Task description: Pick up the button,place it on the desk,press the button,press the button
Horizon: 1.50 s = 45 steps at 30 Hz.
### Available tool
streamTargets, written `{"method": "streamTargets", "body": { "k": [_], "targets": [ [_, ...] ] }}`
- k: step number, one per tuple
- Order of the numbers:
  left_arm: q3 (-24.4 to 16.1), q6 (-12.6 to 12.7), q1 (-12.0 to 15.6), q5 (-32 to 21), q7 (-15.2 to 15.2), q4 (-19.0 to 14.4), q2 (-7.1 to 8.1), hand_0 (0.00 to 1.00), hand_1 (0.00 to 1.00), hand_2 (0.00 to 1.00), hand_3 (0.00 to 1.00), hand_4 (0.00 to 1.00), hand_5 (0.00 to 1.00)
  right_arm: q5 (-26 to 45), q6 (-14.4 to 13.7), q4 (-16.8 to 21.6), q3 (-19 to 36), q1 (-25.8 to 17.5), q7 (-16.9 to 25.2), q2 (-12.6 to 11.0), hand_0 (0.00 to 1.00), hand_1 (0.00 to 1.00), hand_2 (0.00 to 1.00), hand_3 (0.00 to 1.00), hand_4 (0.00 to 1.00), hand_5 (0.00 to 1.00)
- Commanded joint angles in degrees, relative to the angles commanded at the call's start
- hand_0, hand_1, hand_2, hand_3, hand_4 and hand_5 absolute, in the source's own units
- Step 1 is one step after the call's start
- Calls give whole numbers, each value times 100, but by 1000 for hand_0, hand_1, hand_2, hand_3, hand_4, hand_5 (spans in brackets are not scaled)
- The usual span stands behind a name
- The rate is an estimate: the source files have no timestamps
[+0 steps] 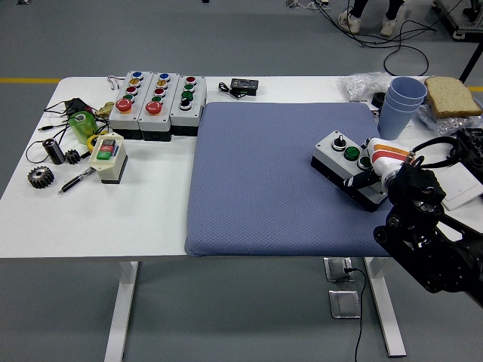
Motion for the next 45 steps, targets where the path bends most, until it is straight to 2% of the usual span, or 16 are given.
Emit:
{"method": "streamTargets", "body": {
  "k": [1, 6, 7, 12, 13, 14, 17, 19, 20, 23, 29, 36, 45],
  "targets": [
    [-3, 0, 0, 4, 1, 0, -1, 659, 728, 776, 681, 425, 746, 5, -13, 6, -15, -1, 8, -7, 108, 97, 319, 478, 886, 212],
    [0, 1, 0, -17, -5, 0, -4, 659, 728, 776, 681, 425, 746, 148, -140, 162, -176, -3, 180, -119, 108, 97, 319, 478, 886, 212],
    [1, 2, 0, -20, -6, 0, -5, 658, 728, 776, 682, 425, 747, 175, -155, 185, -201, 0, 197, -135, 79, 61, 301, 476, 793, 186],
    [-18, -3, -5, 13, 0, 0, -8, 658, 728, 776, 682, 425, 747, 465, -413, 519, -475, 44, 604, -306, 79, 61, 301, 476, 793, 186],
    [-18, -3, -6, 16, 0, 0, -8, 658, 728, 776, 681, 424, 746, 494, -434, 546, -492, 47, 658, -319, 48, 3, 268, 469, 715, 174],
    [12, -3, -8, -19, -6, 0, -3, 658, 728, 776, 681, 424, 746, 587, -485, 658, -560, 54, 864, -389, 48, 3, 268, 469, 715, 174],
    [19, -2, -10, -29, -8, 0, 1, 658, 728, 776, 681, 424, 746, 678, -404, 811, -651, 66, 1350, -495, 48, 3, 268, 469, 715, 174],
    [1, -1, -13, -13, -3, 0, 2, 658, 728, 776, 681, 424, 746, 673, -165, 1018, -764, 78, 1786, -631, 48, 3, 268, 469, 715, 174],
    [2, 1, -13, -16, -4, 0, 2, 658, 728, 775, 680, 424, 745, 666, -105, 1106, -812, 82, 2016, -679, 34, 2, 260, 471, 677, 163],
    [-1, 4, -16, -19, -4, 0, 1, 658, 728, 775, 680, 424, 745, 710, 21, 1342, -983, 98, 2508, -825, 34, 2, 260, 471, 677, 163],
    [18, 2, -14, -27, 5, 0, -4, 658, 726, 775, 680, 423, 742, 618, 33, 1603, -1328, 219, 3053, -965, 31, 2, 261, 475, 668, 143],
    [1, -3, -2, 20, 25, 0, -11, 657, 726, 775, 680, 423, 742, 324, 175, 1531, -1586, 392, 3255, -952, 27, 2, 260, 477, 680, 128],
    [30, 0, 8, 6, 15, 0, -4, 657, 726, 774, 678, 422, 741, 244, 236, 1220, -1582, 397, 3095, -872, 28, 2, 262, 480, 701, 127]
  ]
}}
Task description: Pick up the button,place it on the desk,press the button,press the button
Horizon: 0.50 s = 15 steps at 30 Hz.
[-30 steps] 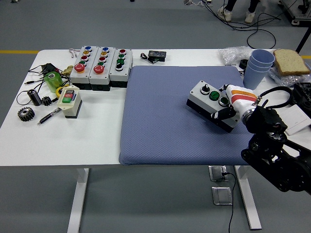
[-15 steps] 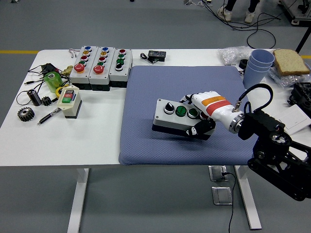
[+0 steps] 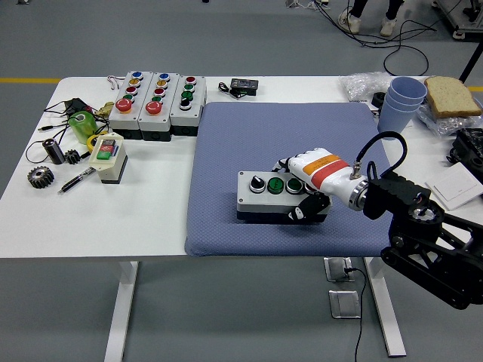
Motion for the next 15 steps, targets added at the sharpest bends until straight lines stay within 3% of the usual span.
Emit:
{"method": "streamTargets", "body": {
  "k": [15],
  "targets": [
    [37, -4, -3, -30, -7, 0, -2, 657, 725, 773, 678, 420, 741, -193, -47, -49, 15, 9, 110, 12, 43, 2, 288, 496, 752, 129]
  ]
}}
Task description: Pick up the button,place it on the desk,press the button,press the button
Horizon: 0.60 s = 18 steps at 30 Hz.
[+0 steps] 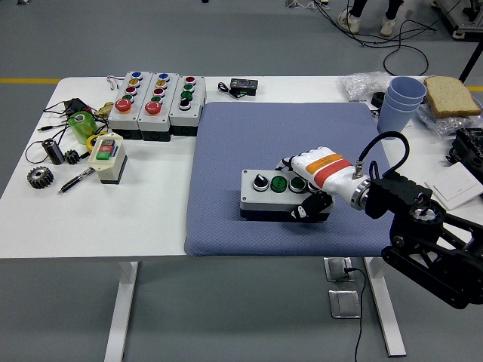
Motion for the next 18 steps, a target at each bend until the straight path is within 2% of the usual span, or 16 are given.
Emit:
{"method": "streamTargets", "body": {
  "k": [7, 8, 9, 13, 14, 18],
  "targets": [
    [29, 2, -20, -42, -11, 0, 5, 657, 726, 773, 678, 421, 745, -112, 22, -26, 3, 2, -80, 23, 47, 2, 299, 499, 770, 133],
    [31, 2, -20, -45, -11, 0, 5, 657, 726, 773, 677, 422, 746, -118, 27, -27, 5, 1, -85, 25, 51, 3, 313, 500, 815, 140],
    [32, 3, -20, -46, -12, 0, 5, 657, 726, 773, 677, 422, 746, -120, 28, -28, 5, 1, -87, 25, 51, 3, 313, 500, 815, 140],
    [37, 1, -28, -48, -12, 0, 3, 657, 726, 773, 677, 422, 746, -220, 158, -40, 30, -10, -157, 32, 51, 3, 313, 500, 815, 140],
    [38, 1, -28, -50, -12, 0, 3, 656, 726, 773, 678, 421, 747, -234, 174, -39, 32, -10, -160, 31, 78, 73, 363, 515, 832, 152],
    [38, 0, -30, -44, -11, 0, 1, 656, 726, 773, 678, 421, 747, -203, 378, -39, 17, -24, -204, 35, 78, 73, 363, 515, 832, 152]
  ]
}}
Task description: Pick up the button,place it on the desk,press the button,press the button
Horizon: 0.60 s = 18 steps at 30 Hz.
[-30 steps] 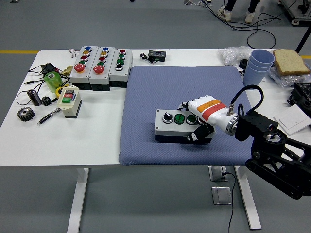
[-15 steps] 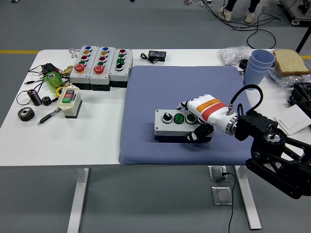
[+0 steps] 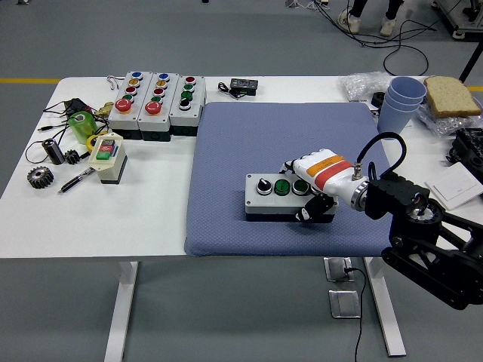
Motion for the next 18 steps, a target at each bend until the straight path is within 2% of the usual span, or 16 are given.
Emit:
{"method": "streamTargets", "body": {
  "k": [1, 2, 7, 8, 13, 14, 18],
  "targets": [
    [12, 1, 1, -19, -5, 0, -1, 656, 726, 773, 678, 421, 747, -17, 5, 5, -2, -10, -15, 1, 78, 73, 363, 515, 832, 152],
    [12, 2, 1, -22, -6, 0, -2, 657, 725, 773, 677, 422, 748, -28, 1, 8, 0, -16, -27, 2, 129, 145, 395, 535, 847, 145],
    [39, 1, -9, -47, -12, 0, -2, 657, 725, 773, 677, 422, 748, -64, -91, 16, 32, -36, -53, 13, 129, 145, 395, 535, 847, 145],
    [42, 1, -10, -50, -12, 0, -2, 657, 725, 773, 676, 420, 746, -65, -97, 16, 34, -37, -54, 14, 252, 248, 450, 566, 858, 148],
    [45, 2, -14, -59, -14, 0, -3, 657, 725, 773, 676, 420, 746, -67, -133, 16, 77, -53, -38, 16, 252, 248, 450, 566, 858, 148],
    [41, 2, -15, -54, -13, 0, -3, 657, 725, 772, 677, 421, 748, -67, -142, 14, 81, -53, -29, 15, 559, 460, 568, 659, 889, 164],
    [41, 1, -15, -48, -12, 0, -3, 657, 725, 772, 677, 421, 748, -72, -188, 14, 103, -53, 21, 18, 559, 460, 568, 659, 889, 164]
  ]
}}
